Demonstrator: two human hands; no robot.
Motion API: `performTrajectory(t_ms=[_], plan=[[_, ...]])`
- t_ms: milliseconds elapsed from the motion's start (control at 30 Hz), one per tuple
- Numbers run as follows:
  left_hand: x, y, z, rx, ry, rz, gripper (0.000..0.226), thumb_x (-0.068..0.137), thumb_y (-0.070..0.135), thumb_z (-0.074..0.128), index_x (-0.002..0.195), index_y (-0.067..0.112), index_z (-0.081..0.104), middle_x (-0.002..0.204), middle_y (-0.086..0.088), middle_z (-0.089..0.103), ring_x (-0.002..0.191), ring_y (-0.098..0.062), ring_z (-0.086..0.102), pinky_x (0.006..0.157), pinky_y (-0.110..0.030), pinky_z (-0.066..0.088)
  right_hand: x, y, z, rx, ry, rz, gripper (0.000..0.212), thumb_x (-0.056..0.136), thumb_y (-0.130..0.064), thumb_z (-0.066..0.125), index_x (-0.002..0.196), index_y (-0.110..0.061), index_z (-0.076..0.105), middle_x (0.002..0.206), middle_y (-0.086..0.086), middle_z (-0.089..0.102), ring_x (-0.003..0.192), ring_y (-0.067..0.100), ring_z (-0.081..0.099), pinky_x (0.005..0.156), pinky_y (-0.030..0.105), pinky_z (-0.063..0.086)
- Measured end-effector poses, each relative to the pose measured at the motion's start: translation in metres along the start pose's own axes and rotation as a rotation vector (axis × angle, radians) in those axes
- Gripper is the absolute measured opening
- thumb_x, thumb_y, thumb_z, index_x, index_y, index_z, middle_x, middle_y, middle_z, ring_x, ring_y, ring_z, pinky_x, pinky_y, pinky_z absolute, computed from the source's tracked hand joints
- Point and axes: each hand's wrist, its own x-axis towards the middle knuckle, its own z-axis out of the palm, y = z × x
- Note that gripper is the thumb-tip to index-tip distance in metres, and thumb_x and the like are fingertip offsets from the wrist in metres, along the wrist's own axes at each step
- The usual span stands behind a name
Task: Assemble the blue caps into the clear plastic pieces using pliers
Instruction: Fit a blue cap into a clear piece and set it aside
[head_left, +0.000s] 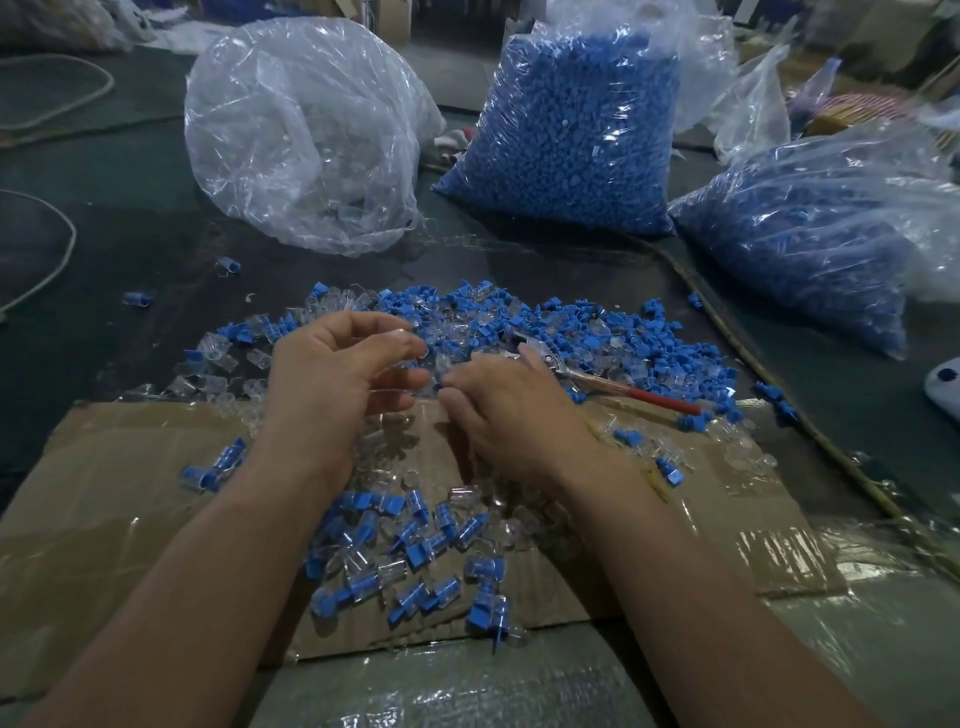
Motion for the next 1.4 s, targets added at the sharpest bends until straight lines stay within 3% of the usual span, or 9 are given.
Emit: performTrajectory(t_ms=[33, 100, 233, 467, 700, 867, 1033, 1267, 1400], plan=[[0.000, 0.000, -0.001, 0.003, 0.003, 0.002, 0.006, 0.083, 0.007, 0.060, 0.080, 0.012, 0.062, 0.073, -0.001, 0.072, 0.058, -0.012, 0.066, 0.049, -0.020, 0.054, -0.001, 0.002, -0.002, 0.021, 0.067, 0.025, 0.028, 0.097, -0.032, 0.038, 0.085, -0.020, 0.060, 0.089, -0.004, 0.061, 0.088, 0.010, 0.052, 0.113, 0.045, 0.013], [0.001, 0.000, -0.002, 0.001, 0.007, 0.006, 0.007, 0.084, 0.007, 0.060, 0.080, 0.013, 0.062, 0.073, -0.001, 0.072, 0.058, -0.012, 0.066, 0.049, -0.020, 0.054, -0.003, 0.004, -0.006, 0.026, 0.143, 0.042, 0.024, 0.095, -0.029, 0.045, 0.090, -0.017, 0.066, 0.089, -0.003, 0.064, 0.084, 0.011, 0.054, 0.107, 0.039, 0.026], [0.002, 0.001, -0.003, -0.015, 0.017, 0.001, 0.008, 0.083, 0.006, 0.060, 0.080, 0.014, 0.061, 0.071, 0.000, 0.072, 0.056, -0.011, 0.065, 0.048, -0.019, 0.052, 0.002, 0.004, -0.017, 0.043, 0.123, 0.065, 0.023, 0.092, -0.026, 0.051, 0.110, -0.015, 0.063, 0.108, 0.002, 0.062, 0.097, 0.017, 0.054, 0.090, 0.031, 0.036], [0.003, -0.001, -0.003, -0.002, 0.006, -0.024, 0.005, 0.083, 0.008, 0.060, 0.081, 0.013, 0.062, 0.068, 0.003, 0.071, 0.055, -0.010, 0.065, 0.048, -0.019, 0.053, 0.039, 0.018, -0.029, 0.025, -0.046, 0.201, 0.044, 0.093, -0.009, 0.045, 0.136, -0.018, 0.041, 0.142, 0.006, 0.038, 0.127, 0.023, 0.038, 0.098, 0.035, 0.034], [0.003, -0.002, -0.003, 0.009, 0.006, -0.034, 0.004, 0.082, 0.009, 0.061, 0.082, 0.012, 0.062, 0.068, 0.003, 0.071, 0.055, -0.009, 0.065, 0.049, -0.019, 0.053, 0.084, 0.029, -0.017, 0.002, -0.201, 0.378, 0.057, 0.094, -0.051, 0.032, 0.144, -0.022, 0.026, 0.153, 0.012, 0.016, 0.137, 0.034, 0.019, 0.111, 0.047, 0.020], [0.005, -0.004, -0.002, 0.017, 0.004, -0.039, 0.006, 0.084, 0.009, 0.060, 0.082, 0.013, 0.063, 0.069, 0.003, 0.072, 0.056, -0.010, 0.066, 0.048, -0.019, 0.053, 0.082, 0.025, -0.018, -0.028, -0.264, 0.198, 0.064, 0.080, -0.070, 0.042, 0.127, -0.027, 0.051, 0.138, 0.006, 0.043, 0.126, 0.030, 0.038, 0.096, 0.041, 0.035], [0.005, -0.004, -0.004, 0.021, 0.011, -0.041, 0.005, 0.084, 0.009, 0.060, 0.082, 0.013, 0.063, 0.071, -0.001, 0.072, 0.057, -0.012, 0.067, 0.048, -0.020, 0.053, 0.069, 0.012, -0.025, 0.116, -0.339, 0.064, 0.045, 0.075, -0.051, 0.067, 0.112, -0.027, 0.059, 0.107, -0.010, 0.048, 0.105, 0.014, 0.048, 0.077, 0.027, 0.036], [0.004, -0.003, -0.006, 0.012, 0.017, -0.044, 0.007, 0.086, 0.008, 0.058, 0.083, 0.012, 0.062, 0.072, -0.001, 0.071, 0.056, -0.011, 0.065, 0.047, -0.019, 0.052, 0.041, 0.011, -0.037, 0.196, -0.324, 0.007, 0.032, 0.079, -0.021, 0.070, 0.109, -0.027, 0.059, 0.086, -0.020, 0.043, 0.078, -0.001, 0.042, 0.061, 0.014, 0.030], [0.004, -0.003, -0.006, 0.023, 0.006, -0.045, 0.006, 0.086, 0.008, 0.059, 0.084, 0.013, 0.062, 0.077, -0.002, 0.072, 0.058, -0.012, 0.066, 0.048, -0.019, 0.052, 0.022, 0.013, -0.036, 0.201, -0.272, -0.013, 0.038, 0.078, -0.015, 0.071, 0.112, -0.028, 0.060, 0.098, -0.016, 0.048, 0.078, -0.004, 0.042, 0.060, 0.005, 0.029]])
